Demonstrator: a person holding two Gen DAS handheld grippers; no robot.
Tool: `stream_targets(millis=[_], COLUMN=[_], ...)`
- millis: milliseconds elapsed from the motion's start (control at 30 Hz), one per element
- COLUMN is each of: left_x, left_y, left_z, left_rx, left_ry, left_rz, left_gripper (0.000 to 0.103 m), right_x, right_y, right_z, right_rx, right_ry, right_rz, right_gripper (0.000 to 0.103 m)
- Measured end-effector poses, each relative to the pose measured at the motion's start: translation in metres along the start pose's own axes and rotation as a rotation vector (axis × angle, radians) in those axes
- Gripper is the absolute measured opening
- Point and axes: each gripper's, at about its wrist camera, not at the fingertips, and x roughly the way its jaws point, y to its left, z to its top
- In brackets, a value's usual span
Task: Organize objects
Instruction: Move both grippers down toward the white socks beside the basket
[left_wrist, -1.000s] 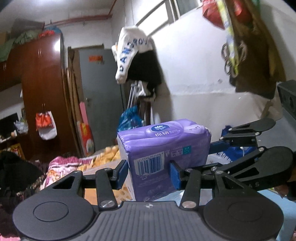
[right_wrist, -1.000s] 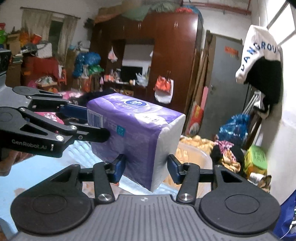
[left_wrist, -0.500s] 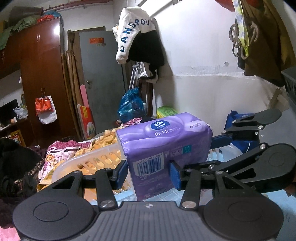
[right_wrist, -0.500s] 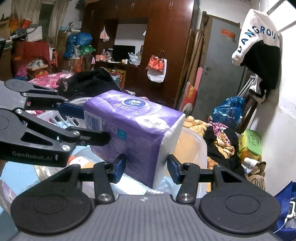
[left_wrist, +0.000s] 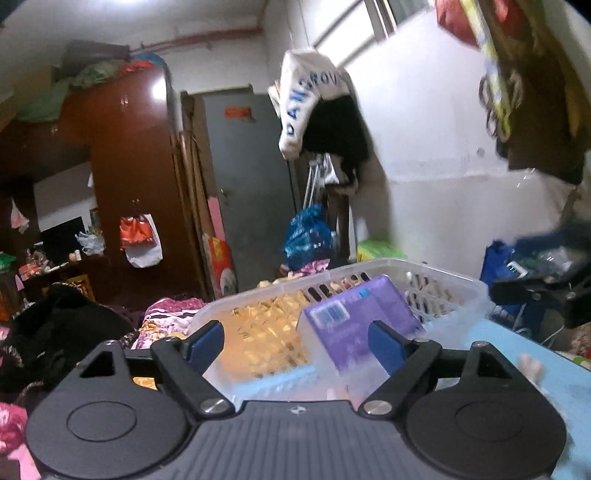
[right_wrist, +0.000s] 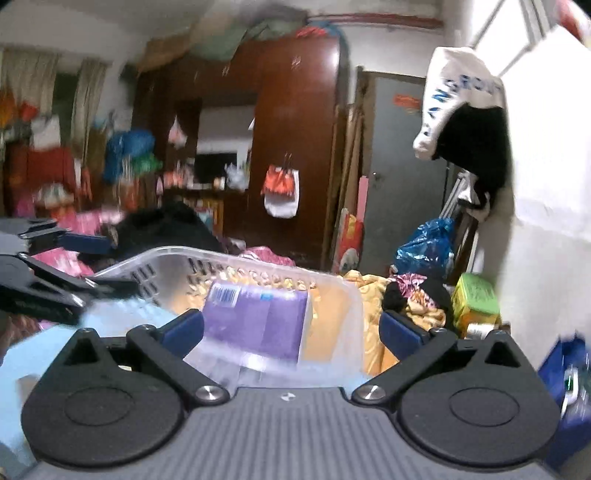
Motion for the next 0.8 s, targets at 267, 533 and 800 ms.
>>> stream_targets(millis=[267, 533, 800], left_x=[-0.092, -0.096, -0.096], left_y=[0.025, 0.003, 0.006], left_z=[-0.080, -0.082, -0.097], left_rx=[-0.177, -0.157, -0.146], left_ry=[-0.073, -0.093, -0.055], left_rz=[0.029, 0.017, 0.031], left_gripper=[0.103, 0.103, 0.103], right_x=[-0.051, -0.062, -0.063], right_y=[-0.020, -0.010, -0.007], right_z=[-0.098, -0.095, -0.102], right_rx=[0.307, 0.272, 0.255], right_ry=[-0.004, -0.026, -0.026], right_rz=[-0.032, -0.033, -0.025], right_gripper=[0.103, 0.103, 0.103])
